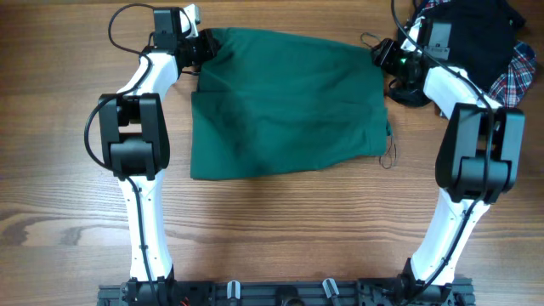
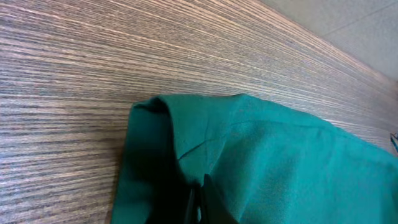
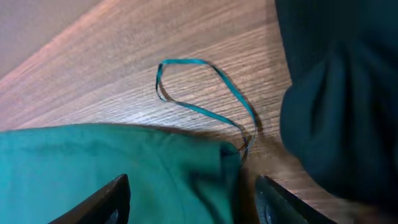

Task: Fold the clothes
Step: 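Fold the top edge down toward the bottom edge with both grippers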

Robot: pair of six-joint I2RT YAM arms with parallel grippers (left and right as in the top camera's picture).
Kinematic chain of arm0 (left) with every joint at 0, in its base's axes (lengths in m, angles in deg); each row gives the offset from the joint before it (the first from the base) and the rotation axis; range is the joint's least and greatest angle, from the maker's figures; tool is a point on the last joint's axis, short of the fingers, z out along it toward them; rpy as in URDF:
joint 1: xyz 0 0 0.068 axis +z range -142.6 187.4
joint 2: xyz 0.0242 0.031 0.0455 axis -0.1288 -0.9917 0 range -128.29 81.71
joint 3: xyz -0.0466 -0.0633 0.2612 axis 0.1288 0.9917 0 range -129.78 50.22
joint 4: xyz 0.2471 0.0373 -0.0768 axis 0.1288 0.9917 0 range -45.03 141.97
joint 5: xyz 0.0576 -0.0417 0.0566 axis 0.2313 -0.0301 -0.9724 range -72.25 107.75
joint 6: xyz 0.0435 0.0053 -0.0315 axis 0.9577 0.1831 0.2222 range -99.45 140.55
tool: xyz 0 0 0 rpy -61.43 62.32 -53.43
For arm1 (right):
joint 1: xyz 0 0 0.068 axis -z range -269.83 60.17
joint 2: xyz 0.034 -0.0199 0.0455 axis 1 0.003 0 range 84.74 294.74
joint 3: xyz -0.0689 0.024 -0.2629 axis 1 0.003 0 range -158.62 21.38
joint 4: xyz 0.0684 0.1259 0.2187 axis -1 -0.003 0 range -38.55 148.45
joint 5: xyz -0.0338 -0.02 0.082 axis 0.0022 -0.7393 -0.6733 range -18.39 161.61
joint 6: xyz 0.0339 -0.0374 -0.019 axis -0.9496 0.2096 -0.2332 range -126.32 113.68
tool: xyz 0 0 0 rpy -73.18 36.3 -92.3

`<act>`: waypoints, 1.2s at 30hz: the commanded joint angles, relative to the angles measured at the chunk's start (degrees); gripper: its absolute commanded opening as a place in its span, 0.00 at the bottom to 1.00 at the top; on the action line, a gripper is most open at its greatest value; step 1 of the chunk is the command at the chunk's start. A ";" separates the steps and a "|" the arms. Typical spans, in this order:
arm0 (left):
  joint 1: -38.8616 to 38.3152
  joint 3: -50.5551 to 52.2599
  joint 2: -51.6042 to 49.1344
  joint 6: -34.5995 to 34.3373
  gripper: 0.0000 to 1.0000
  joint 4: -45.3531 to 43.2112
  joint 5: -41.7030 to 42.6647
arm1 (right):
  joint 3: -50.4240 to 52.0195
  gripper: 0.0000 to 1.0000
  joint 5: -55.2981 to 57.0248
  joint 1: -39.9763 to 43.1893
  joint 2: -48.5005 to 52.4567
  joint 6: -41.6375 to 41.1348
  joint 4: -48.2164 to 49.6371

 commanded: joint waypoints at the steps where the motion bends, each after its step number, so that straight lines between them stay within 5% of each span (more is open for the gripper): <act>1: 0.59 -0.59 2.38 1.22 0.04 0.09 -0.35 | -0.28 0.62 -3.74 0.07 2.80 -1.90 1.70; 3: 0.59 -0.59 2.38 1.22 0.04 0.09 -0.35 | -0.28 0.56 -6.10 -0.20 3.98 -3.87 3.96; 6: 0.59 -0.59 2.49 1.22 0.04 0.11 -0.33 | -0.28 0.24 -6.43 -0.52 4.22 -4.92 4.81; 7: 0.66 -0.59 2.71 1.22 0.04 0.26 -0.33 | -0.46 0.05 -6.43 -0.52 4.22 -6.27 4.87; 14: 1.70 -0.59 10.97 7.50 0.04 10.05 -1.46 | -3.02 0.04 -8.61 -0.42 -1.77 -5.03 -2.23; 20: 1.64 -0.59 20.81 12.20 0.04 28.72 -4.70 | -3.48 0.04 -7.63 -0.42 -13.97 -0.09 -18.40; 26: 1.53 -0.59 22.84 12.33 0.04 52.68 -7.69 | -3.48 0.04 -3.08 -0.59 -18.25 3.78 -38.14; 36: 0.28 -0.59 22.84 10.10 0.04 70.12 -11.34 | -3.48 0.05 8.37 -4.70 -18.27 0.59 -54.75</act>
